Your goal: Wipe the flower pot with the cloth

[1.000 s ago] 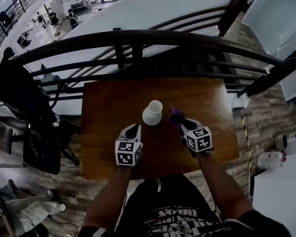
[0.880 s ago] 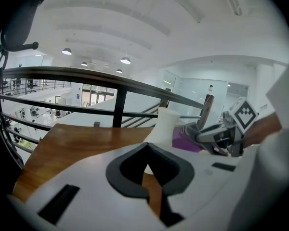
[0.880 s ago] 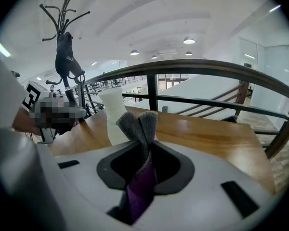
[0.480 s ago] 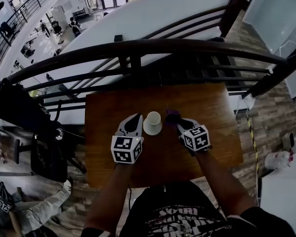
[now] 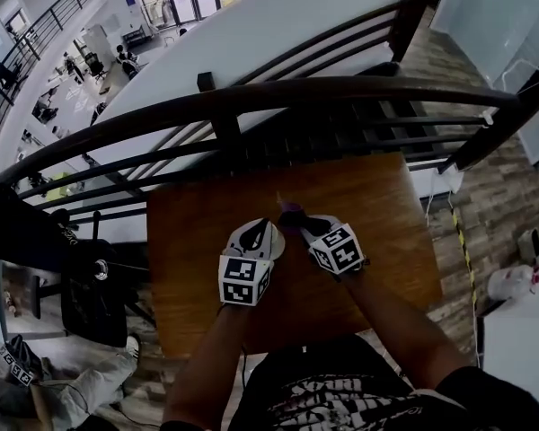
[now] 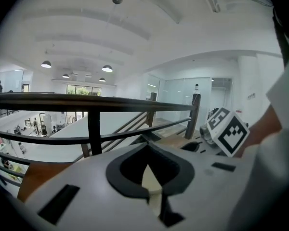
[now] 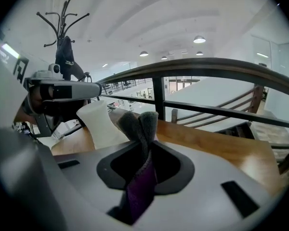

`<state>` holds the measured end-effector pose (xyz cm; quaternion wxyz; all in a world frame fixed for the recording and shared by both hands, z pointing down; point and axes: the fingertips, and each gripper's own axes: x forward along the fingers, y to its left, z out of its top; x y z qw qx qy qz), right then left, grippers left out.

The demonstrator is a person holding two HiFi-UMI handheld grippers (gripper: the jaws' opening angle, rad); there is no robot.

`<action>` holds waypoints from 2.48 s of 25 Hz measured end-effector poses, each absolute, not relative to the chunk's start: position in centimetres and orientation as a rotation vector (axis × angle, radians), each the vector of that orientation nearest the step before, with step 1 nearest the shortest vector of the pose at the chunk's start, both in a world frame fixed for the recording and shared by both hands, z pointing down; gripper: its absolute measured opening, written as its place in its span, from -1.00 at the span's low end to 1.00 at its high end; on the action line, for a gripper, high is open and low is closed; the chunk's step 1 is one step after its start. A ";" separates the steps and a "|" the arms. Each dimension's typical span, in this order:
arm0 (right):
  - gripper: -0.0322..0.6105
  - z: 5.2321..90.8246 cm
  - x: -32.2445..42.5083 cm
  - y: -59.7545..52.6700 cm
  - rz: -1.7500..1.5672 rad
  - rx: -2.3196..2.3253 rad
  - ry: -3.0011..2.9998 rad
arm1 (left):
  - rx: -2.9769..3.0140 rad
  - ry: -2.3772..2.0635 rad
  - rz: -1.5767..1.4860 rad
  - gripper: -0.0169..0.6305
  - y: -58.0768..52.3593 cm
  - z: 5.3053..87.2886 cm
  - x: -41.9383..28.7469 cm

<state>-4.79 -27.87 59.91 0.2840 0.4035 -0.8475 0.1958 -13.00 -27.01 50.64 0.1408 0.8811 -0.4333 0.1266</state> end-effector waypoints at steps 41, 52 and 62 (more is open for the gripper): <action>-0.71 64.9 -13.8 -18.6 0.576 0.587 -2.313 | 2.600 -1.284 0.437 -0.96 -27.4 51.5 -12.5; -0.71 63.4 -8.7 -23.7 0.591 0.772 -2.296 | 2.615 -1.272 0.451 -0.95 -27.3 51.4 -11.8; -0.71 63.2 -8.1 -26.8 0.552 0.796 -2.288 | 2.597 -1.275 0.448 -0.95 -27.5 51.4 -12.0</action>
